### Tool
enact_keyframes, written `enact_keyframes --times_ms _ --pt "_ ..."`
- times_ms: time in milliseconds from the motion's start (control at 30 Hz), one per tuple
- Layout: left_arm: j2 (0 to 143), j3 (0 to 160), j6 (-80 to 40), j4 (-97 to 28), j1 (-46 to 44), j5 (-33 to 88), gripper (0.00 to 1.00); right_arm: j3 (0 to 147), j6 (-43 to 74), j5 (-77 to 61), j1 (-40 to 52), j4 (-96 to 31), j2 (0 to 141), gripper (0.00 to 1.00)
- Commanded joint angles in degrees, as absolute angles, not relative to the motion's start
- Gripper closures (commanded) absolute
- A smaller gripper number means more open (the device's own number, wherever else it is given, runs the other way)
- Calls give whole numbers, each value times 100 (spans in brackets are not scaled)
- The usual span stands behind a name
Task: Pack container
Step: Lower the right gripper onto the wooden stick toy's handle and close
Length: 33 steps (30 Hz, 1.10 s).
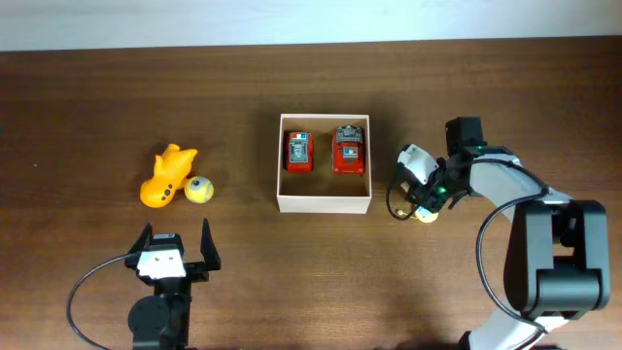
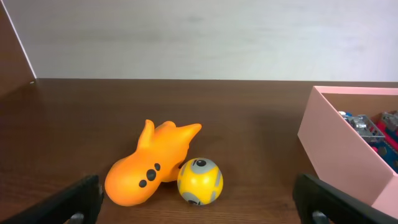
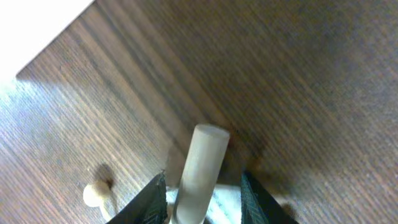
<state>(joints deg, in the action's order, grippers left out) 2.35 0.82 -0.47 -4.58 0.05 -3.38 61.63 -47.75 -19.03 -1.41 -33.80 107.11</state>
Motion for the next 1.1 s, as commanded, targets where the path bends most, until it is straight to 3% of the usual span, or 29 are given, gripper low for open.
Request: enact_keyframes --times_ms 0,200,300,367,400,433,567,733,1067 --pt "191 54 -62 -460 -10 -274 1 6064 -4278 -2018 -152 -3310 10995 66" --pt "191 54 -62 -460 -10 -276 1 6064 -3586 -2036 -154 -3256 10995 66" --pt "191 54 -62 -460 -10 -274 1 6064 -3413 -2036 -152 -3253 10995 57" --pt "191 54 -62 -460 -10 -274 1 6064 -3199 -2036 -154 -3256 10995 19" --pt "191 54 -62 -460 -10 -274 1 6064 -3096 -2036 -154 -3253 10995 8" --pt "191 54 -62 -460 -10 -276 1 6064 -3015 -2038 -154 -3256 10995 6" --pt "191 54 -62 -460 -10 -274 1 6064 -2945 -2038 -154 -3332 10995 12" --pt "191 54 -62 -460 -10 -276 1 6064 -2947 -2036 -154 -3463 10995 50" --pt "191 54 -62 -460 -10 -274 1 6064 -2952 -2029 -154 -3527 10995 53"
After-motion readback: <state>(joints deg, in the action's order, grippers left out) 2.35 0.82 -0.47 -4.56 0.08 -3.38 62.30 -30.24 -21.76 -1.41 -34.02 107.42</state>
